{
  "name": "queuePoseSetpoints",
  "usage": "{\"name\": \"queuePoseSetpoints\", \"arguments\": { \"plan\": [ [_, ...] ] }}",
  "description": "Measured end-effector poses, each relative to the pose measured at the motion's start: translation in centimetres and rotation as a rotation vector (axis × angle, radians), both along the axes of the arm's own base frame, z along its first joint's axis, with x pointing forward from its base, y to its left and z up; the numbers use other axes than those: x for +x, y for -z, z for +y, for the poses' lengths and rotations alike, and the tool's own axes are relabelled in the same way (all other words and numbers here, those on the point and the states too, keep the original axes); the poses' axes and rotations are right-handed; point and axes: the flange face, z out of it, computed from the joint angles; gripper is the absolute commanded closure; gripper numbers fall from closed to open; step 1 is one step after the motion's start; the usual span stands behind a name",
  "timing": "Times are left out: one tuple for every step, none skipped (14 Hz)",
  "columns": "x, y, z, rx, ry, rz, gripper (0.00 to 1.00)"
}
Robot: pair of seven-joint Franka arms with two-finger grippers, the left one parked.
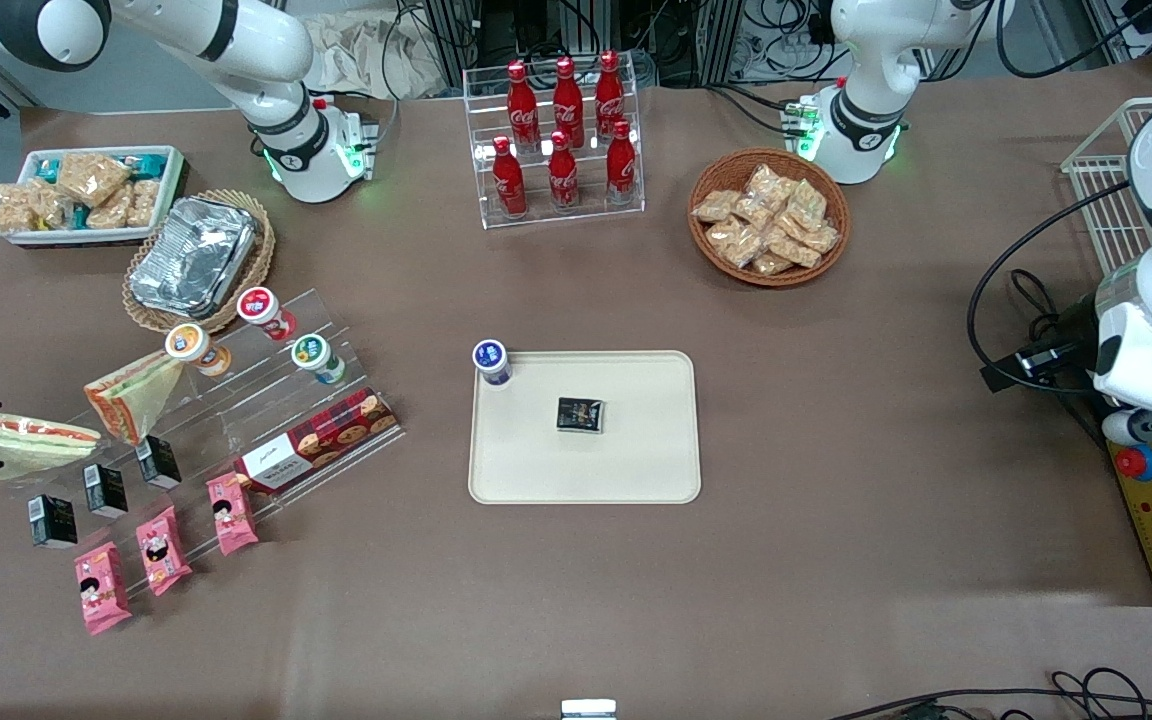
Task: Place sandwich on tray
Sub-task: 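Close the right gripper on the wrapped sandwich and lift it off the rack, then carry the sandwich with the right gripper over the cream tray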
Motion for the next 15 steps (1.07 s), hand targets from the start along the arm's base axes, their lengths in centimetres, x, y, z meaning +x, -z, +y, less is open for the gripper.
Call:
{"name": "queuePoseSetpoints", "arguments": {
  "plan": [
    [0.1,0.1,0.2,0.018,0.002,-0.011,0.21],
    [0.2,0.3,0.3,0.04,-0.003,-0.024,0.34],
    [0.2,0.5,0.3,0.06,-0.022,-0.039,0.42],
    [0.2,0.6,0.2,0.071,-0.045,-0.049,0.43],
    [0.2,0.7,0.1,0.075,-0.06,-0.054,0.43],
    [0.2,0.8,0.0,0.075,-0.067,-0.057,0.44],
    [0.2,0.8,0.0,0.074,-0.073,-0.06,0.44],
    [0.2,0.7,0.0,0.073,-0.08,-0.063,0.45],
    [0.2,0.7,0.0,0.072,-0.089,-0.066,0.52],
    [0.3,0.6,0.0,0.071,-0.101,-0.07,0.56],
    [0.3,0.5,0.0,0.069,-0.124,-0.077,0.65],
    [0.4,0.4,0.0,0.067,-0.157,-0.087,0.67],
    [0.5,0.1,0.0,0.064,-0.2,-0.1,0.67],
    [0.6,-0.3,0.0,0.06,-0.237,-0.114,0.67],
    [0.7,-1.0,0.2,0.055,-0.261,-0.127,0.67]
  ]
}}
